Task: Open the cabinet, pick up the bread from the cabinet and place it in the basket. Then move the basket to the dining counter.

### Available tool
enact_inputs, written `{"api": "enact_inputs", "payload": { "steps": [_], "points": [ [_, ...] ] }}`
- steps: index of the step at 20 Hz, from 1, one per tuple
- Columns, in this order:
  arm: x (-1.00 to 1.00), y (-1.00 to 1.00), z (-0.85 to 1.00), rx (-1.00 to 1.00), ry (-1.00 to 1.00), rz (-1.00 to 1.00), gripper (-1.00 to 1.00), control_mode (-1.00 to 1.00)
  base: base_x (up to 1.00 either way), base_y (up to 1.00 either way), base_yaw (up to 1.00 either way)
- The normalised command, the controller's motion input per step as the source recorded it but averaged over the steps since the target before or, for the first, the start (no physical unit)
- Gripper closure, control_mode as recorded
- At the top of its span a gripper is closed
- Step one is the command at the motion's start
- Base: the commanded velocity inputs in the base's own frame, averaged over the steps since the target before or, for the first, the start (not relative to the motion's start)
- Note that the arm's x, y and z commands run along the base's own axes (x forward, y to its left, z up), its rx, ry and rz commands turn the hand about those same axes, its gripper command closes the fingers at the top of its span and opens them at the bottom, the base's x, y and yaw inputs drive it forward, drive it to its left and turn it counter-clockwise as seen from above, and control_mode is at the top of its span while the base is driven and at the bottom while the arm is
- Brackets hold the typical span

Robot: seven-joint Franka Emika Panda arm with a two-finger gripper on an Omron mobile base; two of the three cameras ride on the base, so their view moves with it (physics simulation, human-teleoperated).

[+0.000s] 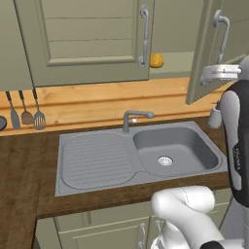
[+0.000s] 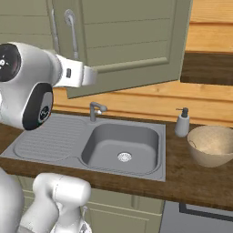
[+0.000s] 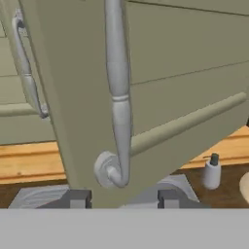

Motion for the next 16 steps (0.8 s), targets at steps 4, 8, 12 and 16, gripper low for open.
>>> {"api": "enact_inputs", "payload": {
  "steps": [4,8,12,16],
  "points": [
    [-0.86,0.91,0.02,-0.41,0.00,-0.01,-1.00,-1.00,0.00,0.00,0.00],
    [0.21,1.00,0.17,-0.57,0.07,-0.04,-1.00,-1.00,0.00,0.00,0.00],
    [0.79,0.81,0.06,-0.45,0.15,-0.11,-1.00,-1.00,0.00,0.00,0.00],
    [1.00,0.20,-0.01,-0.37,0.31,-0.01,-1.00,-1.00,0.00,0.00,0.00]
  ]
}}
